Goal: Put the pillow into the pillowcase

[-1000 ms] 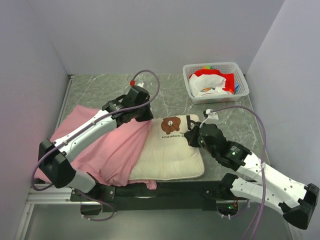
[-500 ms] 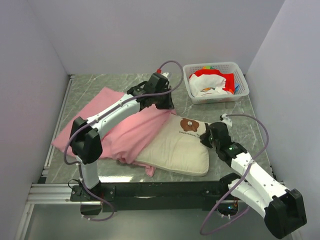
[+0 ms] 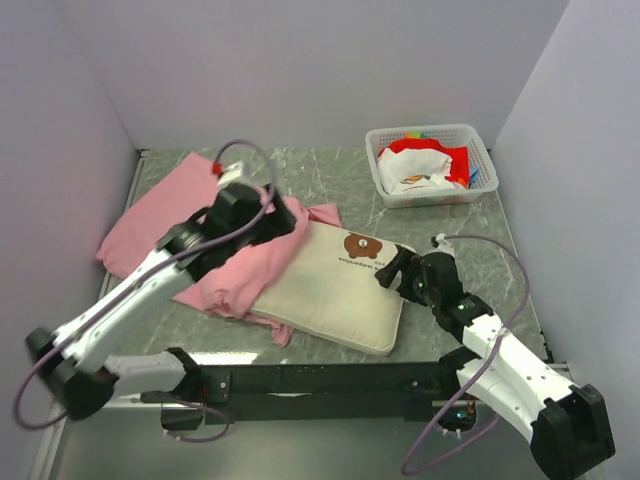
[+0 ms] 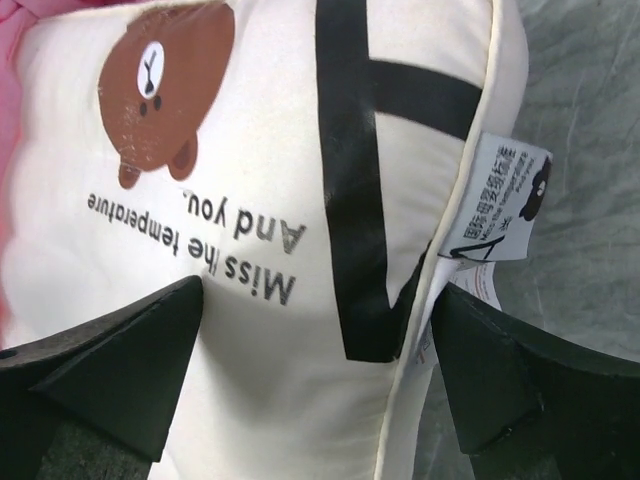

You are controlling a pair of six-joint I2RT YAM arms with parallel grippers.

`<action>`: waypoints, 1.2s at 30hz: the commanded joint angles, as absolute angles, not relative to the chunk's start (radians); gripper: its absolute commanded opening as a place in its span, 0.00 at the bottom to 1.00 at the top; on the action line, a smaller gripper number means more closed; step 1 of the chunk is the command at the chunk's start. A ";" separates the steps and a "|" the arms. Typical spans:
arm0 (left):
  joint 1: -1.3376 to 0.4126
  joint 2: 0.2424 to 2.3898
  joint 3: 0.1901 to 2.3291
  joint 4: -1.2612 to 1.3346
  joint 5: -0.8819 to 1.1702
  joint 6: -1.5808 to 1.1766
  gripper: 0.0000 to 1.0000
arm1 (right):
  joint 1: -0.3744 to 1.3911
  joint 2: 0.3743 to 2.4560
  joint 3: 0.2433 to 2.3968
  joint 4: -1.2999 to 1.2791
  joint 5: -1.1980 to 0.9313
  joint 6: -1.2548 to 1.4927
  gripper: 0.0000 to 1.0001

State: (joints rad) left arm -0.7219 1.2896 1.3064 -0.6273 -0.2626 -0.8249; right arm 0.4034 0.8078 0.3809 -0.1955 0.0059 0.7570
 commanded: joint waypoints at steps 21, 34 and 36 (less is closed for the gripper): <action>-0.986 0.819 0.469 -0.551 -0.252 -1.336 0.50 | 0.419 0.615 0.184 -0.155 -0.316 0.862 1.00; -1.054 1.008 0.361 -0.141 -0.296 -1.275 0.34 | 0.439 0.643 0.163 -0.026 -0.383 0.893 0.23; -1.055 1.026 0.367 -0.118 -0.290 -1.235 0.03 | 0.452 0.629 0.207 -0.066 -0.373 0.891 0.01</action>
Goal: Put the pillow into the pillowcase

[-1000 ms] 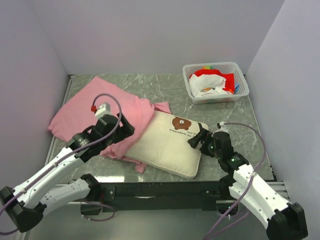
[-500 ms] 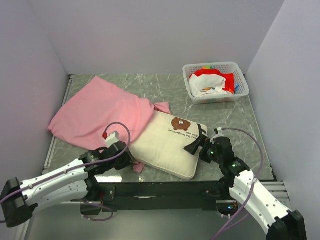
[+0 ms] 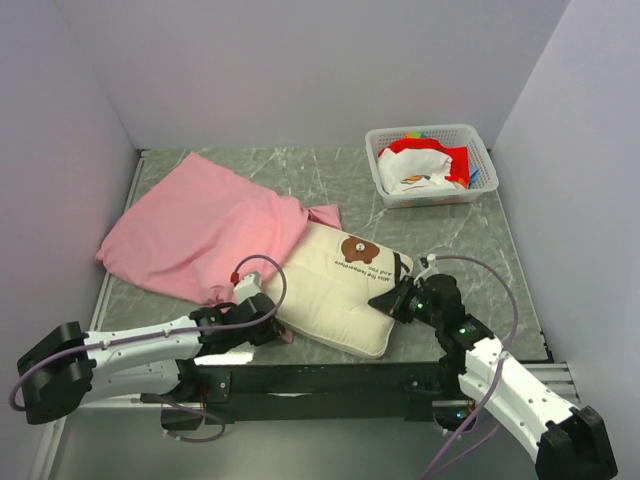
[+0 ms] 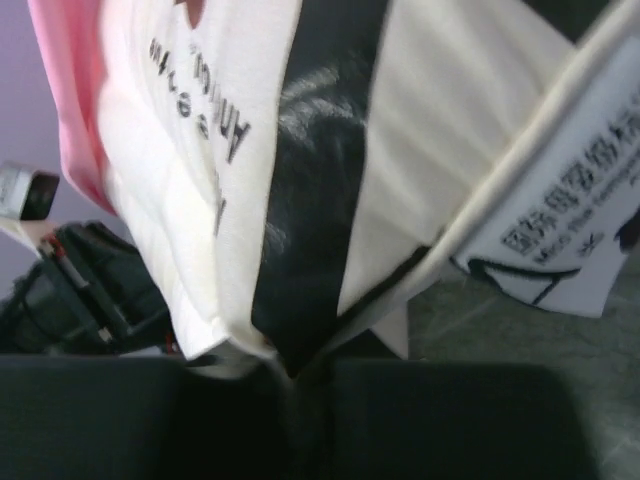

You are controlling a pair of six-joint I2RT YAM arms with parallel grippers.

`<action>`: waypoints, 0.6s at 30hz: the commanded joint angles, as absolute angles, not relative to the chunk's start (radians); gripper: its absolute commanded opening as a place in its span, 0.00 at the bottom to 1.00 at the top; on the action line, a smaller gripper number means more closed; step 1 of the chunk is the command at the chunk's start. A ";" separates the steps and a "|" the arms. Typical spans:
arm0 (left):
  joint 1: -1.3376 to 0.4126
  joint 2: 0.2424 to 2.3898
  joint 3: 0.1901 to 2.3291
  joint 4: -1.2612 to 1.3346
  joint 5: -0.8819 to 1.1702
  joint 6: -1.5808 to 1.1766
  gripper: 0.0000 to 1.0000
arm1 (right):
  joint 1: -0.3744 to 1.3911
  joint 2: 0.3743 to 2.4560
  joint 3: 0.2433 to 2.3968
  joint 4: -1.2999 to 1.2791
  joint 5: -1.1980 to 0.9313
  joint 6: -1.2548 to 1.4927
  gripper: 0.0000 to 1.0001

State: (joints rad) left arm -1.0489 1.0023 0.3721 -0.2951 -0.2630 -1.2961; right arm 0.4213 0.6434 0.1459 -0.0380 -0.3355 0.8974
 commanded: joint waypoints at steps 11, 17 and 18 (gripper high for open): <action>-1.133 1.140 0.640 -0.186 0.024 -0.878 0.01 | 0.675 0.653 0.492 -0.261 -0.002 0.902 0.00; -1.206 1.239 0.730 -0.166 0.207 -0.737 0.01 | 0.785 0.781 0.546 -0.226 0.136 0.931 0.00; -1.216 1.249 0.741 -0.155 0.240 -0.724 0.01 | 0.793 0.799 0.543 -0.216 0.156 0.937 0.00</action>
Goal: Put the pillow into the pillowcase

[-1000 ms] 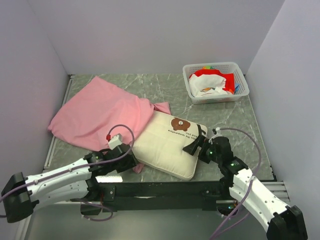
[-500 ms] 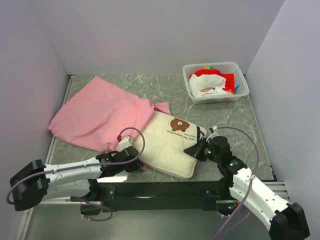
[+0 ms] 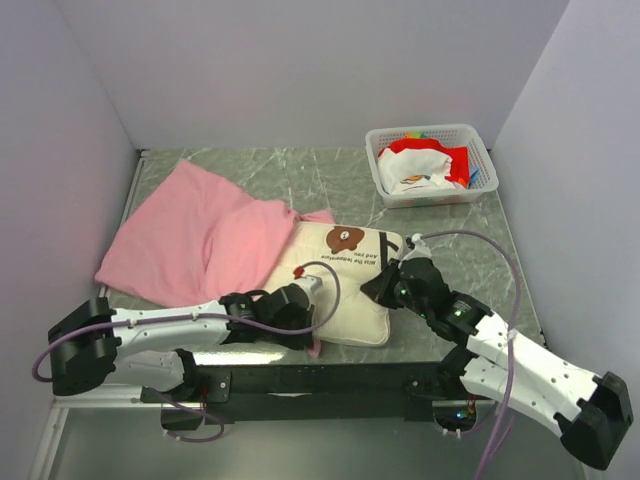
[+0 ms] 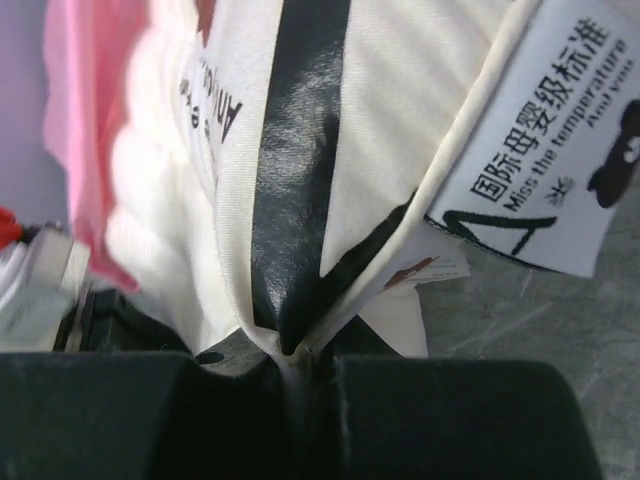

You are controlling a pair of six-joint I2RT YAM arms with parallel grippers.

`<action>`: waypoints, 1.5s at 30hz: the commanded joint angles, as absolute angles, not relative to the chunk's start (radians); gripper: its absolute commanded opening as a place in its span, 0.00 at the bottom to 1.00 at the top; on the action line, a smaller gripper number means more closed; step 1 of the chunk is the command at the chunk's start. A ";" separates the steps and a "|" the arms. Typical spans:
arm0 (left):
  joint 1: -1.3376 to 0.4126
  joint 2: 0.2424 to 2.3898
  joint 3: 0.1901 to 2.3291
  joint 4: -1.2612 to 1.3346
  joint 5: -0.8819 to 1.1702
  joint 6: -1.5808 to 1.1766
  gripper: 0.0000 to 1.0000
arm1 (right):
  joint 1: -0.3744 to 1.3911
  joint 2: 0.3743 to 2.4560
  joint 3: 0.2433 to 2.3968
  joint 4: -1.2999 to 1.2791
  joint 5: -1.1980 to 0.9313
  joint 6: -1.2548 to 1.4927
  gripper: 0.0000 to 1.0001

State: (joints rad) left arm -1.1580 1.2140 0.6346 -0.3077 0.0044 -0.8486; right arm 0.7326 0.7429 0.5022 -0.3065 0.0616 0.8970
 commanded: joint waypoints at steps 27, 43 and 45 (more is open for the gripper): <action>-1.226 1.075 0.990 -1.185 -0.665 -1.365 0.66 | 0.414 0.729 0.290 -0.134 0.075 0.956 0.00; -1.164 1.107 0.805 -0.811 -0.638 -1.193 0.59 | 0.399 0.736 0.285 -0.115 0.020 0.937 0.00; -1.163 1.120 0.804 -0.799 -0.637 -1.184 0.56 | 0.400 0.742 0.281 -0.104 0.012 0.940 0.00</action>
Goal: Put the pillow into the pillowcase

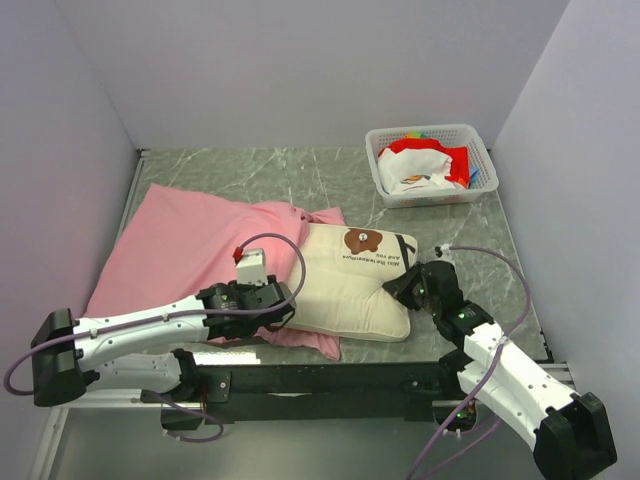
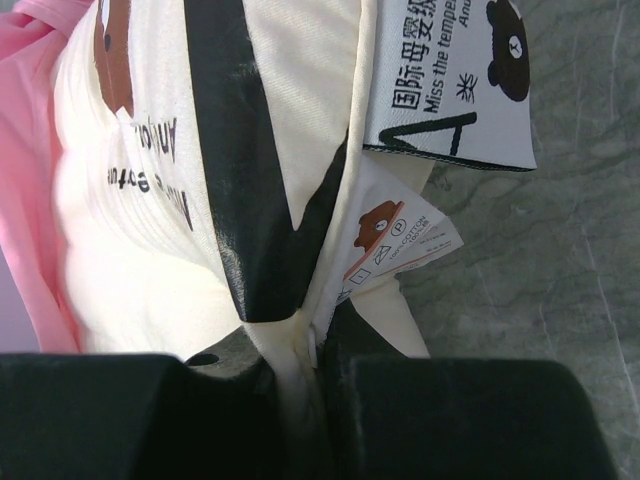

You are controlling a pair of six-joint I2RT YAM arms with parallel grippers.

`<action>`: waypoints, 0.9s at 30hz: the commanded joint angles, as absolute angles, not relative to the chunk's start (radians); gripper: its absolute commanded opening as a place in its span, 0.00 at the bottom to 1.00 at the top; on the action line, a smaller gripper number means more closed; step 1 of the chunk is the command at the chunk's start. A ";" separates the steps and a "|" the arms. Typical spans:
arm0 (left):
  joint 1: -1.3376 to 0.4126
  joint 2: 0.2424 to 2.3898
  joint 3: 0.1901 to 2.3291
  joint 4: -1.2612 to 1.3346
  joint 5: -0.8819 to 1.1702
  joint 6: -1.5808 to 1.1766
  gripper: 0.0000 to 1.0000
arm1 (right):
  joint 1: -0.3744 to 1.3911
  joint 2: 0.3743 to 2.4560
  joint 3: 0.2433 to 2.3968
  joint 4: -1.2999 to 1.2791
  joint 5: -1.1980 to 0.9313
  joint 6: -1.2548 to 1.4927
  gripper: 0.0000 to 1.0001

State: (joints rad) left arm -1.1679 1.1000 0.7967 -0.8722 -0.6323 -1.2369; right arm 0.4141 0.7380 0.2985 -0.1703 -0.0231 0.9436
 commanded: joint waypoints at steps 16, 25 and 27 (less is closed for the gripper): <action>-1.155 1.158 0.914 -0.602 -0.372 -0.830 0.01 | 0.405 0.709 0.298 -0.132 0.006 0.930 0.00; -1.215 1.338 1.137 -0.367 -0.072 -0.609 0.01 | 0.695 0.676 0.371 -0.190 0.244 1.058 0.00; -1.216 1.342 1.141 -0.336 -0.046 -0.615 0.01 | 0.713 0.718 0.373 -0.173 0.252 1.066 0.00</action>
State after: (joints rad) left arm -1.1847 1.3300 1.0611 -0.5472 -0.2195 -0.6842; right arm 0.6346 0.6678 0.3058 -0.2306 0.1467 0.9920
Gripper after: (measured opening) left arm 0.017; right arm 0.169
